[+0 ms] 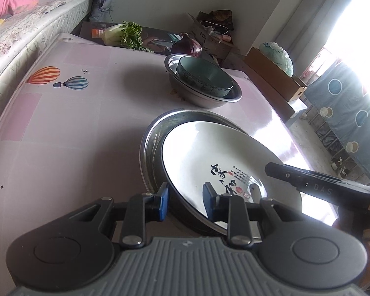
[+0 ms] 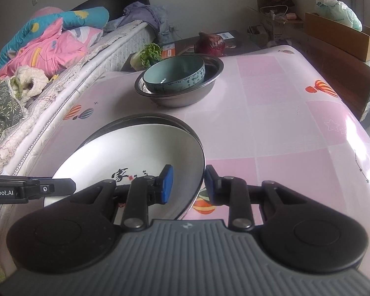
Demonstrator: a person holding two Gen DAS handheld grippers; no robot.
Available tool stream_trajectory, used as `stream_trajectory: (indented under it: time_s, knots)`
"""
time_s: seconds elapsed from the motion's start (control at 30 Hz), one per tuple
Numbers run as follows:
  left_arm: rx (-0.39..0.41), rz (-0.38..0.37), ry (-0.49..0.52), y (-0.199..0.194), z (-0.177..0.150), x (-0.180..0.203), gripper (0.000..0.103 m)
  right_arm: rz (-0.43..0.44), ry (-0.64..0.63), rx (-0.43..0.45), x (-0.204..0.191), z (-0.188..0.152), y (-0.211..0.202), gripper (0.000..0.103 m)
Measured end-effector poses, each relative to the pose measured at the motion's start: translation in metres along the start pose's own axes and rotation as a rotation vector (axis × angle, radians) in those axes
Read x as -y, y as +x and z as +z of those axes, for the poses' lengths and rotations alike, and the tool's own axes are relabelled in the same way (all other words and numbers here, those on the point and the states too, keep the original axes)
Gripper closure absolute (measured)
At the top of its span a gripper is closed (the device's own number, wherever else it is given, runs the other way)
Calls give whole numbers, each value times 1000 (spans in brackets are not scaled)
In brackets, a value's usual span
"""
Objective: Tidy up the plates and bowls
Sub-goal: 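Lower the white plate into the stainless bowl and open both grippers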
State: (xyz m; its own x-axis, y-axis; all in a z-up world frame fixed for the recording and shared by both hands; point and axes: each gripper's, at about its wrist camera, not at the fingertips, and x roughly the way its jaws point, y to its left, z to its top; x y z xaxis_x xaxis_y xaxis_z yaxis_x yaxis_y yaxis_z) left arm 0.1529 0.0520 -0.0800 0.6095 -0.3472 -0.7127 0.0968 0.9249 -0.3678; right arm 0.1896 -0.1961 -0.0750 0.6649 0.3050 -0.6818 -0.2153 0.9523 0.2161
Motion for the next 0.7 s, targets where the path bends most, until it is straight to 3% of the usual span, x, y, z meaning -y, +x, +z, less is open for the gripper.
stream_trajectory:
  time_s: [0.1, 0.17, 0.37, 0.7]
  knots:
    - [14, -1, -12, -5, 2, -3, 69, -10, -2, 18, 1, 4, -2, 70]
    - [28, 18, -7, -9, 3, -3, 57, -10, 3, 25, 2, 5, -4, 69]
    - [60, 35, 11, -19, 0, -3, 55, -8, 17, 36, 2, 4, -12, 66]
    - [85, 63, 23, -22, 0, 1, 46, -13, 98, 72, 12, -5, -40, 51]
